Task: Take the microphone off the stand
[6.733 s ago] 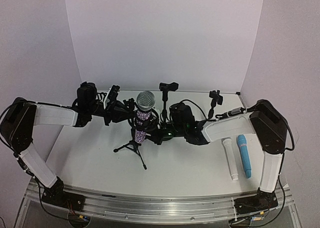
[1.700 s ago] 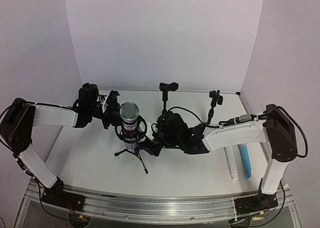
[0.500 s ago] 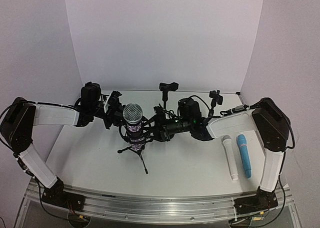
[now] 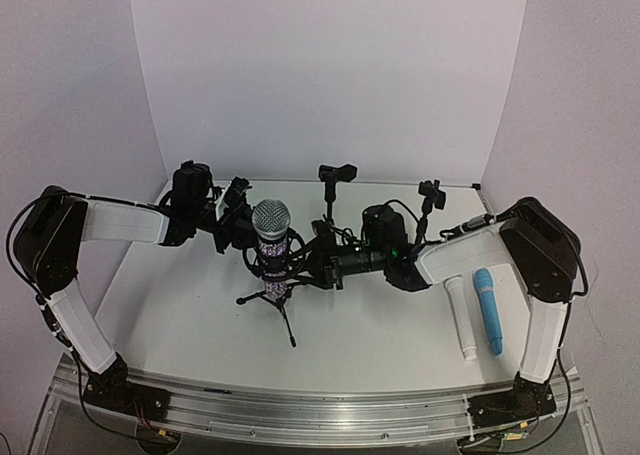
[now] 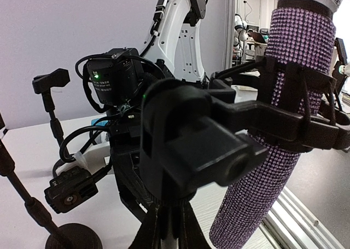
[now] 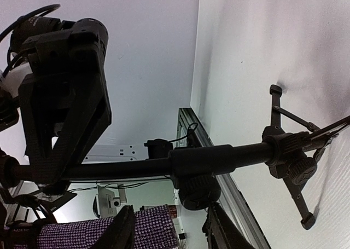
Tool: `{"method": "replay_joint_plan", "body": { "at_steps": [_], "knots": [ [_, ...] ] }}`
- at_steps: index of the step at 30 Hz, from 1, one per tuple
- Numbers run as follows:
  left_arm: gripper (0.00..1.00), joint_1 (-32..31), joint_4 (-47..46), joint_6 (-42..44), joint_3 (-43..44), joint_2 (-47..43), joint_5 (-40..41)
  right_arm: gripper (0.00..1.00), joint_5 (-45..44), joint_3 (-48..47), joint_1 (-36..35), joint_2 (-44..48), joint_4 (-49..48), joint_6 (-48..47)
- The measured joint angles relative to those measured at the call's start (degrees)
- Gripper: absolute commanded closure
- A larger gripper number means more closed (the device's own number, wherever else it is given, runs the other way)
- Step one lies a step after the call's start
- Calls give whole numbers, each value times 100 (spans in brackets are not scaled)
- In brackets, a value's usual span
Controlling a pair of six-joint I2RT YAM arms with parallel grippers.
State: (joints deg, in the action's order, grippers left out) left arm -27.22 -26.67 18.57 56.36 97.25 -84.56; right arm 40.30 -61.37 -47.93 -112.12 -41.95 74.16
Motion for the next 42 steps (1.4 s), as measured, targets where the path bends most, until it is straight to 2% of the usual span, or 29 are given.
{"method": "replay_joint_plan", "body": {
  "at_steps": [11,15,22,25,30,36,40,42],
  "knots": [
    [100,0,30,7,0,2,10,61,-22,176,-1,-134,-432,272],
    [100,0,27,4,0,2,10,68,-23,152,-1,-276,-537,326],
    [100,0,27,4,0,2,10,72,-23,-7,-1,-556,-864,447],
    [100,0,27,2,0,2,10,79,-18,-89,0,-632,-983,515],
    [100,4,15,-23,0,2,8,99,43,-180,11,-723,-1087,611],
    [100,7,7,-60,0,2,16,100,77,-189,19,-745,-1121,628],
    [100,17,-96,-227,0,29,30,100,-18,-131,11,-692,-1082,263],
    [100,17,-153,-317,0,35,58,100,-272,-79,-69,-484,-688,-526]
  ]
}}
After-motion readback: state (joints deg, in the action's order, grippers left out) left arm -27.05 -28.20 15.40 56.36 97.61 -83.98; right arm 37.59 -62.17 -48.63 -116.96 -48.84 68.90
